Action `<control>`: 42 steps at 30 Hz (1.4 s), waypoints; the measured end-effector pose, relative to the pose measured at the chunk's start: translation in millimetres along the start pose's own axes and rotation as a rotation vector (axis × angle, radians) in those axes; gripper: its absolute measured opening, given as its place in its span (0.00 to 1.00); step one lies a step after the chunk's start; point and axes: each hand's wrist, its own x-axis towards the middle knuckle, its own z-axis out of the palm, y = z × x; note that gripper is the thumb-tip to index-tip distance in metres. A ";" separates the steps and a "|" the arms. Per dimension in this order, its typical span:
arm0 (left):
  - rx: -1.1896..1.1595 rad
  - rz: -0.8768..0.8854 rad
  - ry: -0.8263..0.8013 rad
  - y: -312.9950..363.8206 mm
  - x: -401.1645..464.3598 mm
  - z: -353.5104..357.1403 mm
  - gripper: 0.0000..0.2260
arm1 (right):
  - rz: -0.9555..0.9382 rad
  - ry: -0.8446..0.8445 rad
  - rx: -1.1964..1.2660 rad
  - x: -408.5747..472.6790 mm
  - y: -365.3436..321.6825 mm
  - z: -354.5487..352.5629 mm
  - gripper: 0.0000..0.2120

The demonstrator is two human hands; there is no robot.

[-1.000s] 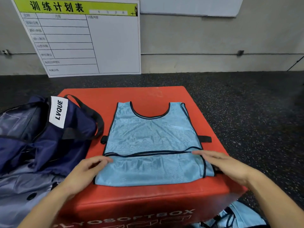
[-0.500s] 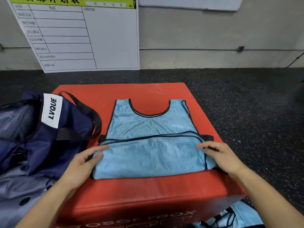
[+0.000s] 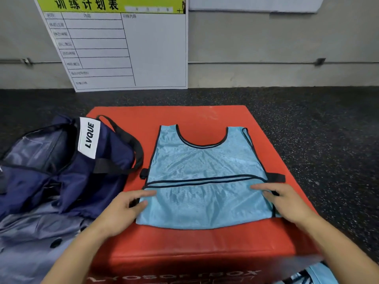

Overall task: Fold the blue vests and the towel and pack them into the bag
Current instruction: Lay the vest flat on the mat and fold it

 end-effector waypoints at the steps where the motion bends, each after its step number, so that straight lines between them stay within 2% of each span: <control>1: -0.080 -0.025 0.069 -2.2 2.1 1.9 0.17 | 0.016 0.028 0.036 1.3 -1.5 2.0 0.21; 3: -0.259 -0.070 0.138 -2.0 6.0 7.6 0.18 | 0.052 0.100 0.139 3.1 -2.6 2.9 0.20; 6: -0.372 -0.116 0.077 -3.8 7.7 17.9 0.23 | 0.108 0.045 0.152 1.7 2.9 1.0 0.22; 10: -0.246 -0.125 0.055 -10.6 5.1 18.2 0.27 | 0.205 -0.098 0.131 -7.7 14.2 -7.2 0.30; 15: -0.181 -0.131 0.043 -16.0 -11.7 15.0 0.27 | 0.219 -0.242 0.214 -26.0 15.2 -18.1 0.34; 23: -0.250 -0.179 -0.022 -24.3 -61.1 17.2 0.30 | 0.205 -0.288 0.212 -68.2 15.0 -19.7 0.36; 30: -0.114 -0.113 -0.094 -20.1 -91.2 10.1 0.28 | 0.221 -0.353 0.157 -99.6 4.3 -20.8 0.39; 34: -0.075 -0.066 -0.046 -11.8 -80.9 8.7 0.22 | 0.205 -0.304 0.139 -104.9 2.5 -19.3 0.39; 36: -0.084 -0.053 0.063 -4.7 -70.0 12.4 0.18 | 0.183 -0.236 0.151 -97.2 0.9 -19.5 0.40; 40: -0.084 -0.058 0.168 -1.1 -39.0 12.3 0.31 | 0.132 -0.169 0.207 -72.1 -1.0 -18.6 0.42; 42: -0.080 -0.049 0.192 -2.7 -18.2 10.3 0.30 | 0.103 -0.137 0.247 -55.2 -1.2 -20.1 0.42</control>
